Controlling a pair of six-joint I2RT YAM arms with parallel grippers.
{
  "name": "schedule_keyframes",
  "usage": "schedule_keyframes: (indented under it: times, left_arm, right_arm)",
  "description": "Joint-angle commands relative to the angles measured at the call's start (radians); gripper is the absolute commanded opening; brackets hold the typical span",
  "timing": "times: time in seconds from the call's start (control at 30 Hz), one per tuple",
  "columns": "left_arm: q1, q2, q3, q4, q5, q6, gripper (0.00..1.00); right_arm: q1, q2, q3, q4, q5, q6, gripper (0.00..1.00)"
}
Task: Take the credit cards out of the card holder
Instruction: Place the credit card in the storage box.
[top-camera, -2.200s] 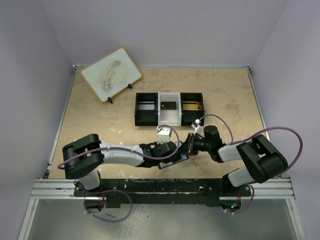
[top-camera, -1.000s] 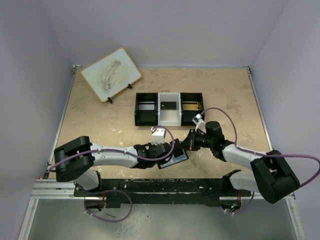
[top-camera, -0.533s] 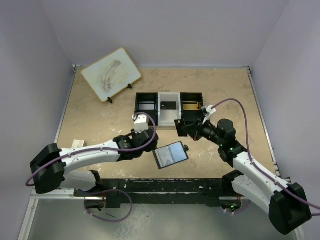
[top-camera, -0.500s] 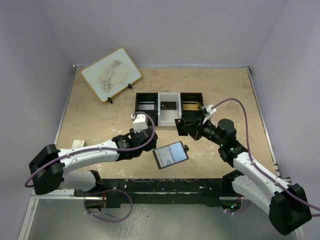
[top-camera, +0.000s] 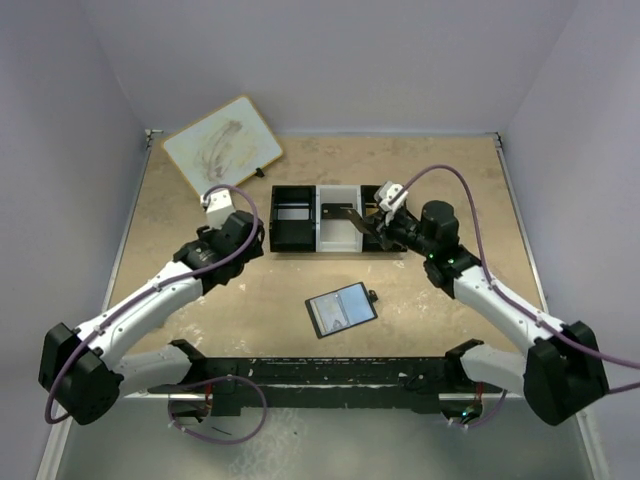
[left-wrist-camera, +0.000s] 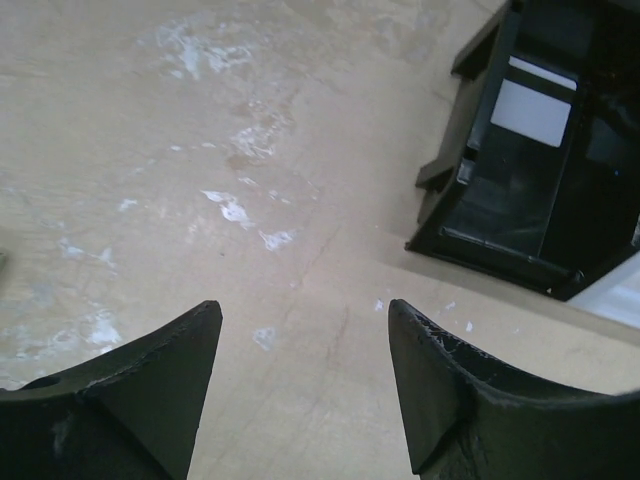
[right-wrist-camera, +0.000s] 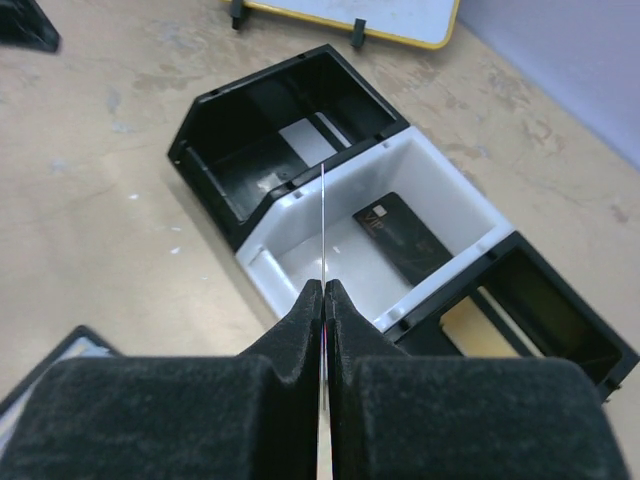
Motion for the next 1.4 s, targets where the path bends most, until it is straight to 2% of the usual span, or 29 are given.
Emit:
schedule_keyframes:
  times: [0.0, 0.27, 0.57, 0.77, 0.97, 1.17, 1.37]
  left_arm:
    - [0.038, -0.048, 0.062, -0.031, -0.086, 0.116, 0.66]
    - [0.040, -0.089, 0.002, 0.002, -0.166, 0.171, 0.66]
    - [0.046, -0.102, 0.031, 0.000, -0.205, 0.268, 0.67]
    - [0.157, -0.093, 0.008, 0.035, -0.083, 0.275, 0.68]
    - [0.230, -0.084, 0.012, 0.045, -0.037, 0.278, 0.69]
    - [0.231, -0.087, 0.011, 0.036, -0.119, 0.277, 0.69]
    - [0.231, -0.107, 0.012, 0.024, -0.156, 0.265, 0.70]
  right_arm:
    - [0.004, 0.105, 0.114, -0.007, -0.022, -0.187, 0.00]
    - [0.005, 0.328, 0.302, -0.133, -0.040, -0.373, 0.00]
    - [0.004, 0.514, 0.455, -0.181, -0.020, -0.525, 0.00]
    - [0.006, 0.618, 0.545, -0.263, 0.031, -0.668, 0.00]
    - [0.007, 0.701, 0.624, -0.283, 0.069, -0.703, 0.00]
    - [0.011, 0.768, 0.679, -0.265, 0.088, -0.696, 0.00]
    - [0.015, 0.801, 0.694, -0.302, 0.129, -0.787, 0.00]
